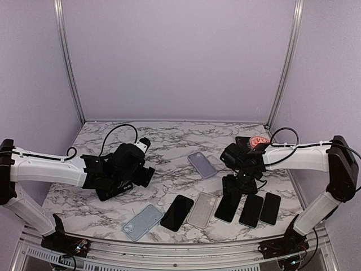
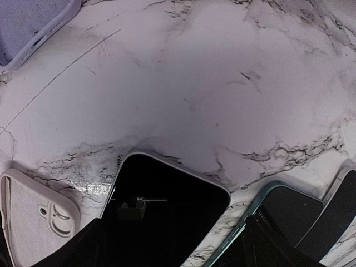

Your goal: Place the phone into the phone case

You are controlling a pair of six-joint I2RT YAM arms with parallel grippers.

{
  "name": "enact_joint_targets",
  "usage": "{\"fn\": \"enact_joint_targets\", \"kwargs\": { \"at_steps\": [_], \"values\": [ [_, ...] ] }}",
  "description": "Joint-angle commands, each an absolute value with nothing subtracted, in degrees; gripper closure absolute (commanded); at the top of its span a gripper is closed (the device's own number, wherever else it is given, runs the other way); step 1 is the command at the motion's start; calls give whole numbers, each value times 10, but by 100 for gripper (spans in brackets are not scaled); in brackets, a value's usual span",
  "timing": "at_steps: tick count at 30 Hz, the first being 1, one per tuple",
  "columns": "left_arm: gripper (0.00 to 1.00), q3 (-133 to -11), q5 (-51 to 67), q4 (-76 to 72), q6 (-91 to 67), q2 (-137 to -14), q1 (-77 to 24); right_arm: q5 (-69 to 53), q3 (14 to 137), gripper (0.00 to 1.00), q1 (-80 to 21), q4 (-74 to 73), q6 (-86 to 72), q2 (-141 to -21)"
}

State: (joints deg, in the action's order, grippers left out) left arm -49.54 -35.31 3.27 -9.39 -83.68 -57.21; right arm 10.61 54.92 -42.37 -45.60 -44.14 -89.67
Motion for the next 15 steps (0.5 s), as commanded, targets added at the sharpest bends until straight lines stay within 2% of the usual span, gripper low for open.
{"fn": "enact_joint_targets", "kwargs": {
  "at_steps": [1, 12, 15],
  "values": [
    [2, -507, -348, 12, -77, -845, -568, 93, 543, 17, -424, -465, -488, -871],
    [2, -496, -348, 6, -68, -848, -565, 69, 529, 16, -436, -462, -540, -891],
    [2, -493, -344, 6, -68, -848, -564, 44, 521, 9, -438, -442, -552, -892]
  ]
}}
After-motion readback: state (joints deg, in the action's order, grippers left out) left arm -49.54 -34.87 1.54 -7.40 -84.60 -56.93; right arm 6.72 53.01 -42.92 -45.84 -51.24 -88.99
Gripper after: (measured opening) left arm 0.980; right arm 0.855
